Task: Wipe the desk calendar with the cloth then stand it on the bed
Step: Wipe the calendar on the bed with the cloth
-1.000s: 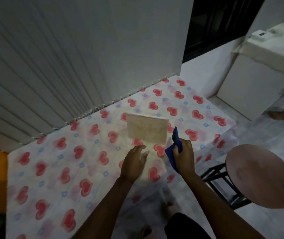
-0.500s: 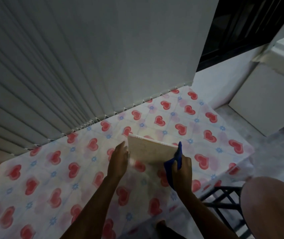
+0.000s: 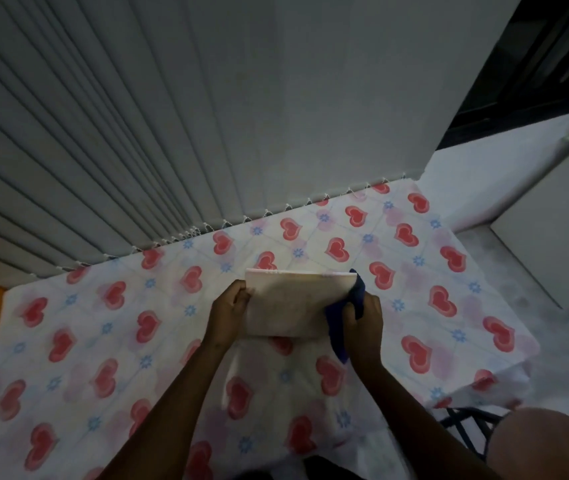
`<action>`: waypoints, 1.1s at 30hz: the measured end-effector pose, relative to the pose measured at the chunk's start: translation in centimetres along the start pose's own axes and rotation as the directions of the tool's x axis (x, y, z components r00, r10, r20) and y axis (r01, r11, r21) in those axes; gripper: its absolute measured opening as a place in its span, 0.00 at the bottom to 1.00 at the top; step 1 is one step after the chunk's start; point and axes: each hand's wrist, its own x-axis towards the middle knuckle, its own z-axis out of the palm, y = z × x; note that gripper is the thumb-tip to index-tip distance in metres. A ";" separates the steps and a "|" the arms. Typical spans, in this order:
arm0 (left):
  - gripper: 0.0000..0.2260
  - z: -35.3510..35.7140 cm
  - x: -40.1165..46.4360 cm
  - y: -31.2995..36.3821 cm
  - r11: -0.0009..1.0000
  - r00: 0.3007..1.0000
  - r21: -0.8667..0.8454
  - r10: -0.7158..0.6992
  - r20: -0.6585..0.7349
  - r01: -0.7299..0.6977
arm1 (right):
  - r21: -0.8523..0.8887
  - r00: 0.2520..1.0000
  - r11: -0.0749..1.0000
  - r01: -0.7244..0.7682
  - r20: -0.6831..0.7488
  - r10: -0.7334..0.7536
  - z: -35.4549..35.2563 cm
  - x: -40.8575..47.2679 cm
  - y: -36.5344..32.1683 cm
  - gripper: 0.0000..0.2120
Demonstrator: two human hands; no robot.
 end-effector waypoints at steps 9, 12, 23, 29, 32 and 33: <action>0.08 -6.7 -3.4 -3.2 0.936 0.947 -0.247 -0.289 -0.139 0.249 | -0.143 0.943 0.988 0.061 0.334 -0.010 6.3 1.3 -3.9 0.02; 0.09 -8.0 -4.0 -5.1 0.913 0.917 -0.237 -0.372 -0.142 0.333 | -0.178 0.915 0.983 0.052 0.402 0.025 8.3 0.6 -4.1 0.03; 0.15 -7.7 -3.4 -9.3 0.870 0.880 -0.233 -0.466 -0.093 0.435 | -0.272 0.914 0.959 0.075 0.402 0.043 10.3 -2.0 -3.7 0.04; 0.14 -7.5 -2.8 -10.2 0.844 0.837 -0.177 -0.531 -0.130 0.507 | -0.286 0.926 0.945 0.159 0.375 -0.042 9.9 -3.0 -3.7 0.04; 0.10 -7.6 -3.1 -10.5 0.855 0.828 -0.098 -0.518 -0.214 0.509 | -0.307 0.916 0.928 0.213 0.393 -0.080 10.1 -3.3 -3.5 0.02; 0.08 -7.7 -3.4 -10.5 0.862 0.832 -0.088 -0.506 -0.228 0.500 | -0.312 0.911 0.923 0.225 0.404 -0.085 10.3 -3.5 -3.5 0.02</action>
